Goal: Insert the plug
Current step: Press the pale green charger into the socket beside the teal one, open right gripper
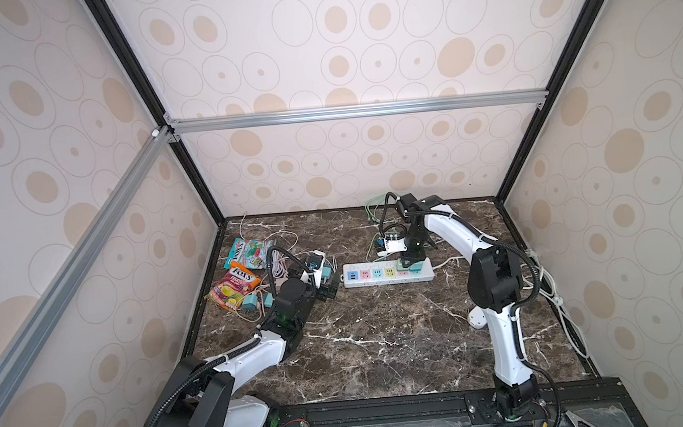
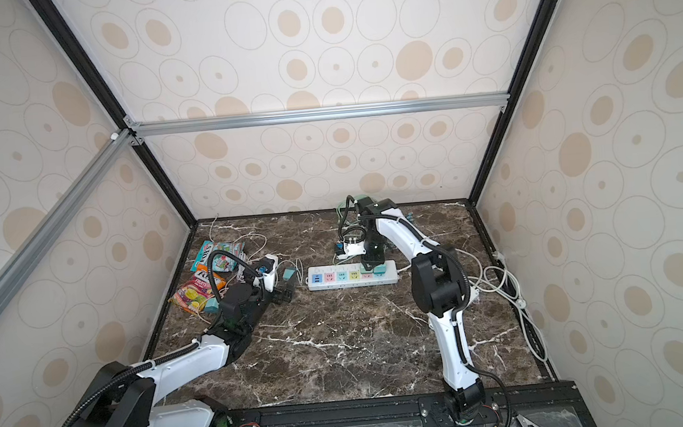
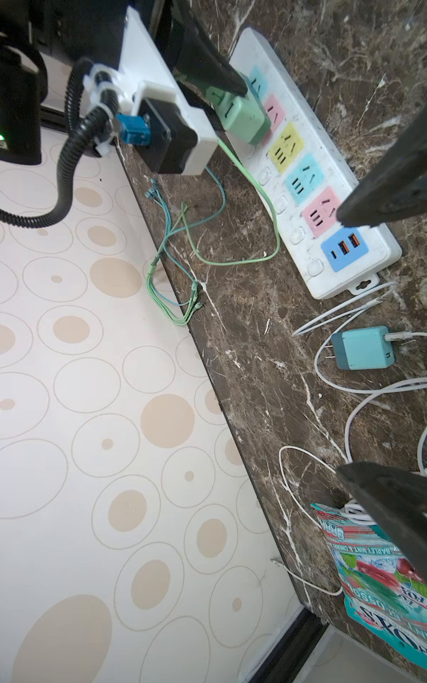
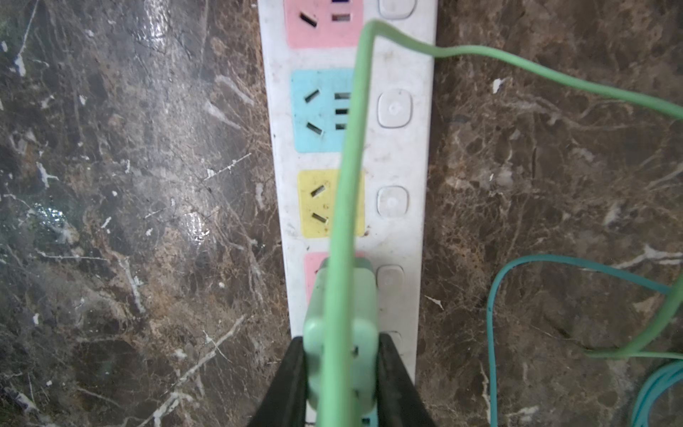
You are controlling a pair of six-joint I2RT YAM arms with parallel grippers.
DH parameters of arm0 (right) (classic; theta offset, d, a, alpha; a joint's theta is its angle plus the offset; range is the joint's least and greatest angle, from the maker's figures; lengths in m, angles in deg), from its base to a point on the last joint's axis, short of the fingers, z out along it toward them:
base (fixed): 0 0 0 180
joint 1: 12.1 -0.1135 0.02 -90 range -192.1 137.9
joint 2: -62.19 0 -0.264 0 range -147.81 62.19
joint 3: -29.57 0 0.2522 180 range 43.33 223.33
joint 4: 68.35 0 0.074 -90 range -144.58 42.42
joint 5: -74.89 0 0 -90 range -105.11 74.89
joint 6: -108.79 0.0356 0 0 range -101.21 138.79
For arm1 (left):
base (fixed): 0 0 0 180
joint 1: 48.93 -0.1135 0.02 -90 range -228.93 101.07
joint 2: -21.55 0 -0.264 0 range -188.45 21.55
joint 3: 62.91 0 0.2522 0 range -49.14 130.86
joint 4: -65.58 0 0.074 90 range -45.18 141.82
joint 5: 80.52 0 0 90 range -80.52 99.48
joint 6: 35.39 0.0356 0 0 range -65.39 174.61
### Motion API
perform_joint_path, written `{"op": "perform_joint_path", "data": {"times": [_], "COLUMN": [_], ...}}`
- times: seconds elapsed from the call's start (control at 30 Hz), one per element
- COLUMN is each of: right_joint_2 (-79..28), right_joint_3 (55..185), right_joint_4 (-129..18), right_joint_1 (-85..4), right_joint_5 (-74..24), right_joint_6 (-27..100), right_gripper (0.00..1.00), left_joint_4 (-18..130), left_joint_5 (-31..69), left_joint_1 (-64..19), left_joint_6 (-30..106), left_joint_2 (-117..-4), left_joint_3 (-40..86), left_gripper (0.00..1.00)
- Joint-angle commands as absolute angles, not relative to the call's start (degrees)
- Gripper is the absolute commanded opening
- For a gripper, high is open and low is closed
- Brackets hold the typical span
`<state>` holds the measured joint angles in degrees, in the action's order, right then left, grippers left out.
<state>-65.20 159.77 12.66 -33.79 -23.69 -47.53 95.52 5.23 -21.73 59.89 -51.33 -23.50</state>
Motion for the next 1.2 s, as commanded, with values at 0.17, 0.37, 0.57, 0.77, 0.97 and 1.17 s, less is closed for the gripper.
{"op": "perform_joint_path", "data": {"times": [0.17, 0.37, 0.57, 0.77, 0.97, 1.17], "right_joint_2": [-68.4, -70.5, -72.7, -73.7, -69.1, -62.4], "right_joint_3": [160.0, 159.9, 158.7, 157.3, 159.0, 158.8], "right_joint_4": [14.9, 13.7, 12.5, 12.2, 11.1, 8.9], "right_joint_1": [-33.8, -34.2, -34.8, -35.1, -35.2, -35.2], "right_joint_5": [-22.9, -20.5, -17.8, -17.0, -23.2, -27.8], "right_joint_6": [-48.8, -48.7, -48.3, -46.6, -43.4, -41.4], "right_gripper": [0.00, 0.00, 0.00, 0.00, 0.36, 1.00], "left_joint_4": [97.0, 96.7, 96.5, 95.7, 95.6, 94.8], "left_joint_5": [5.3, 6.4, 6.5, 7.1, 5.1, 4.3], "left_joint_1": [-22.6, -22.7, -22.8, -22.8, -23.0, -23.5], "left_joint_6": [58.7, 58.5, 58.3, 58.2, 56.7, 54.6], "left_joint_2": [-51.1, -51.4, -51.4, -51.2, -51.3, -51.4], "left_joint_3": [-23.2, -23.0, -23.0, -23.0, -22.8, -22.5], "left_gripper": [0.98, 0.99, 0.98, 0.98, 0.98, 0.98]}}
